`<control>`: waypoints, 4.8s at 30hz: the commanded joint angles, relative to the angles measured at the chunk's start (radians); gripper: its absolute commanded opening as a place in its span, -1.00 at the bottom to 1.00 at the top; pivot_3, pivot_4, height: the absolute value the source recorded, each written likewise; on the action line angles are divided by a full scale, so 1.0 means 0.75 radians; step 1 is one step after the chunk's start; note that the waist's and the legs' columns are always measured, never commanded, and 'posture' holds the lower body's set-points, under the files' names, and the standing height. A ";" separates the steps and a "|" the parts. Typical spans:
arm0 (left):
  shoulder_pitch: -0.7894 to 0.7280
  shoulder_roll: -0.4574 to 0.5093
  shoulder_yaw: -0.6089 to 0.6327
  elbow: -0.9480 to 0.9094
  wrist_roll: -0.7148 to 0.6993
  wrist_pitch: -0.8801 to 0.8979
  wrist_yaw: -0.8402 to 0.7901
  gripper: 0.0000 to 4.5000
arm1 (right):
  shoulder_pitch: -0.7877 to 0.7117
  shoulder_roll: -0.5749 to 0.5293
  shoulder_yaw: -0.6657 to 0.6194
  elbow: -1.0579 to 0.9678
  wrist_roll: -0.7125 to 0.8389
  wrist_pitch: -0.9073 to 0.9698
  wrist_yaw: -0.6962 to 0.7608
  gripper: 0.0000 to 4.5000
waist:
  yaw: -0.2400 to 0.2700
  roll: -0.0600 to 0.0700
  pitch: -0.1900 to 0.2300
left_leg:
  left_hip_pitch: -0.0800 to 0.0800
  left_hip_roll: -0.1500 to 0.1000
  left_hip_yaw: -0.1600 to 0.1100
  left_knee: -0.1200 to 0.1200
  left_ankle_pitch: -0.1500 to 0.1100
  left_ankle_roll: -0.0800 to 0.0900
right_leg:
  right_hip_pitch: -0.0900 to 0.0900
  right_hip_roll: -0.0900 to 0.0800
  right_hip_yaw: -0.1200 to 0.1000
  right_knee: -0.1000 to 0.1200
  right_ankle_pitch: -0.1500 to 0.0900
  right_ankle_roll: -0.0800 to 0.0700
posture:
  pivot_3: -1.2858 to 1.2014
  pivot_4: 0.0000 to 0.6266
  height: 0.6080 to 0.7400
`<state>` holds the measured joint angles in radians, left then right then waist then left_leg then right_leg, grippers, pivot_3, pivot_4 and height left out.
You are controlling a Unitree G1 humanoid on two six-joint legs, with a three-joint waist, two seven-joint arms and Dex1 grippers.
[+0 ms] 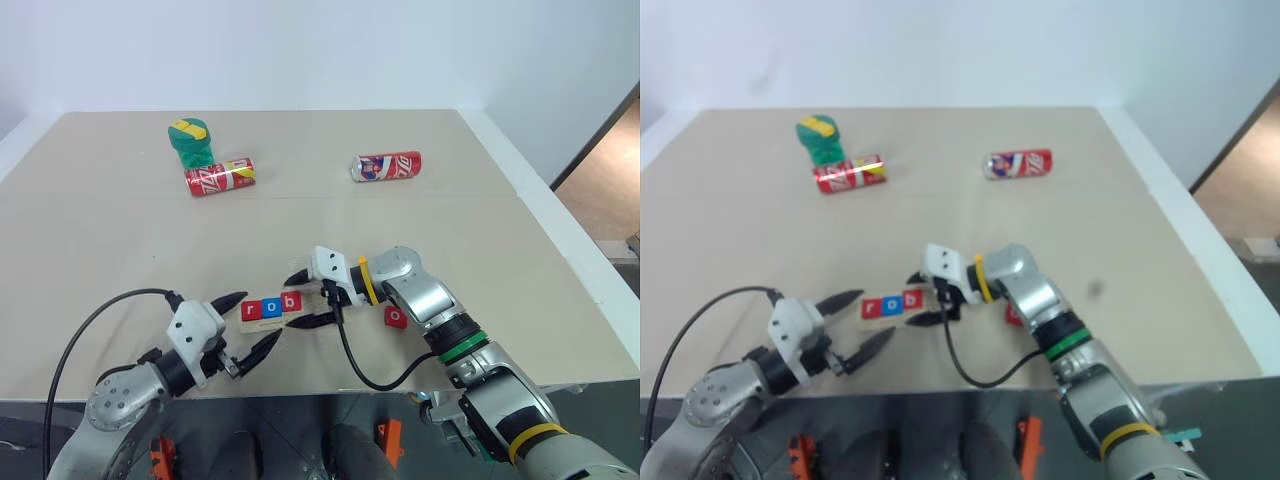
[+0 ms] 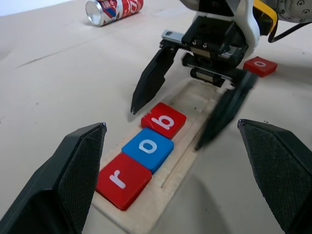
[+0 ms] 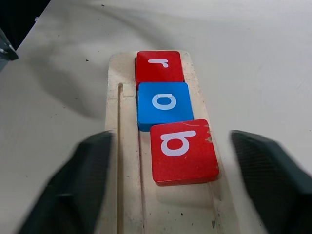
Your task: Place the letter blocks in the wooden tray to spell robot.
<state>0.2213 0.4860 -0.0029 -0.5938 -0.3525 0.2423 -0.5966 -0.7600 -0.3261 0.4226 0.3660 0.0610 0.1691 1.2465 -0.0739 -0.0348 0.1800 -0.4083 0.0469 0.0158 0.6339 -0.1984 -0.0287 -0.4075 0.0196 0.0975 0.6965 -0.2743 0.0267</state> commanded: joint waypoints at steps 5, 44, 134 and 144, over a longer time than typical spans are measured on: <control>-0.018 0.092 0.002 -0.049 -0.108 0.006 -0.172 1.00 | -0.009 -0.085 -0.354 -0.357 0.297 0.400 -0.122 0.97 | 0.002 0.001 0.002 | -0.004 0.000 -0.001 0.000 0.000 0.000 | -0.003 0.000 -0.001 0.000 0.000 0.001 | 0.03 -0.52 1.00; -0.002 0.047 0.083 -0.049 -0.166 0.093 -0.028 1.00 | 0.342 0.048 -0.147 -0.512 0.088 0.228 -0.554 -0.98 | -0.002 0.000 0.002 | -0.010 0.000 -0.003 -0.005 -0.002 -0.001 | -0.002 -0.002 -0.003 -0.018 0.003 0.004 | 0.03 -0.52 1.00; -0.027 0.109 0.017 -0.074 -0.109 0.096 -0.101 1.00 | 0.261 -0.187 -0.081 -0.359 0.102 0.071 -0.158 -0.44 | 0.035 -0.003 -0.001 | -0.008 0.000 0.006 0.003 -0.003 0.001 | 0.000 -0.002 0.002 -0.019 0.009 0.007 | 0.03 -0.52 1.00; -0.020 0.116 0.015 -0.072 -0.097 0.084 -0.110 1.00 | 0.242 -0.174 -0.184 -0.431 0.178 0.144 -0.202 0.98 | 0.035 -0.003 -0.001 | -0.009 0.000 0.006 0.003 -0.003 0.001 | 0.000 -0.002 0.002 -0.019 0.009 0.008 | 0.03 -0.52 1.00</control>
<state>0.2055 0.5661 -0.0021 -0.6090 -0.4300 0.3246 -0.6760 -0.5596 -0.4612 0.3476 0.1018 0.1528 0.2506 1.1122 -0.0475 -0.0372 0.1793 -0.4149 0.0472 0.0201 0.6361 -0.2010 -0.0281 -0.4076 0.0178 0.0991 0.6820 -0.2676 0.0324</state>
